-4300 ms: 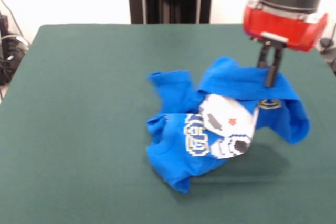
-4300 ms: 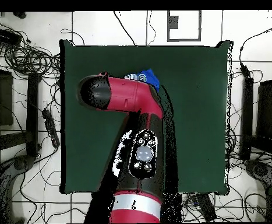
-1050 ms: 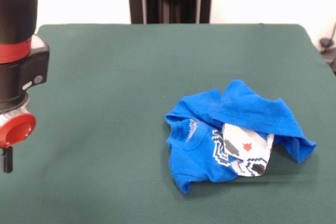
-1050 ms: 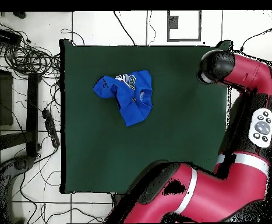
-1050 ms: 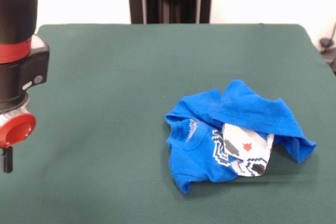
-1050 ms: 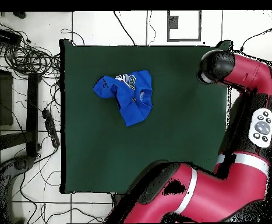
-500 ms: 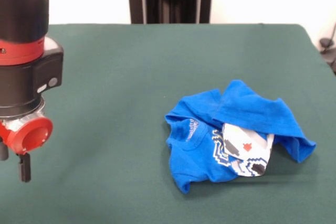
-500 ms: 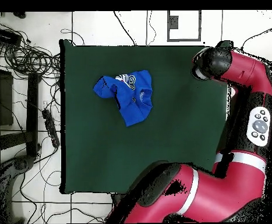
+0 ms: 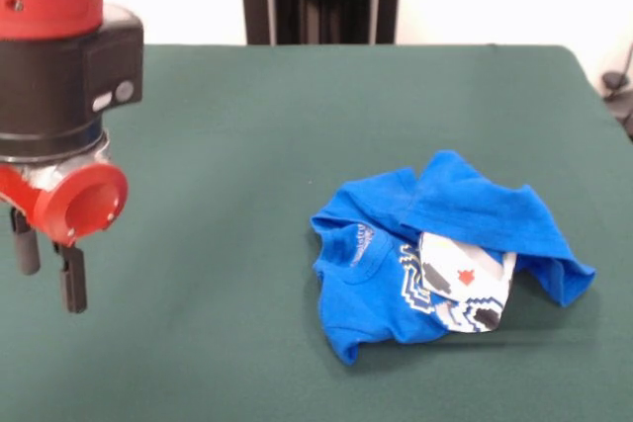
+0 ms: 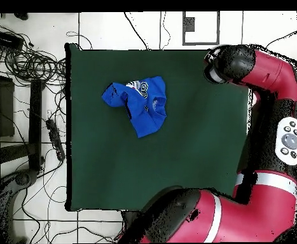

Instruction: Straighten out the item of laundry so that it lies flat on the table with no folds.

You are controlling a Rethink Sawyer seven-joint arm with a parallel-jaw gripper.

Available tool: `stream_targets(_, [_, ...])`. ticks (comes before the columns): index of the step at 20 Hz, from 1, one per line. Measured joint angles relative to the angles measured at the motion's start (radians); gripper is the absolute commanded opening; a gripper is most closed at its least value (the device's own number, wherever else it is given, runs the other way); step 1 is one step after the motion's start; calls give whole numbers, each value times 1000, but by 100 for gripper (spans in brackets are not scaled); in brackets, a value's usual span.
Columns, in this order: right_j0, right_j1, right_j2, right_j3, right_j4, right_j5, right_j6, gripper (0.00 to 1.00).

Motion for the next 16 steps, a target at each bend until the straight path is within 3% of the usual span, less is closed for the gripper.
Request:
stream_targets(9, [8, -29, 44, 9, -12, 0, -17, 100])
stream_targets(16, [10, -18, 79, 11, -59, 0, -92, 100])
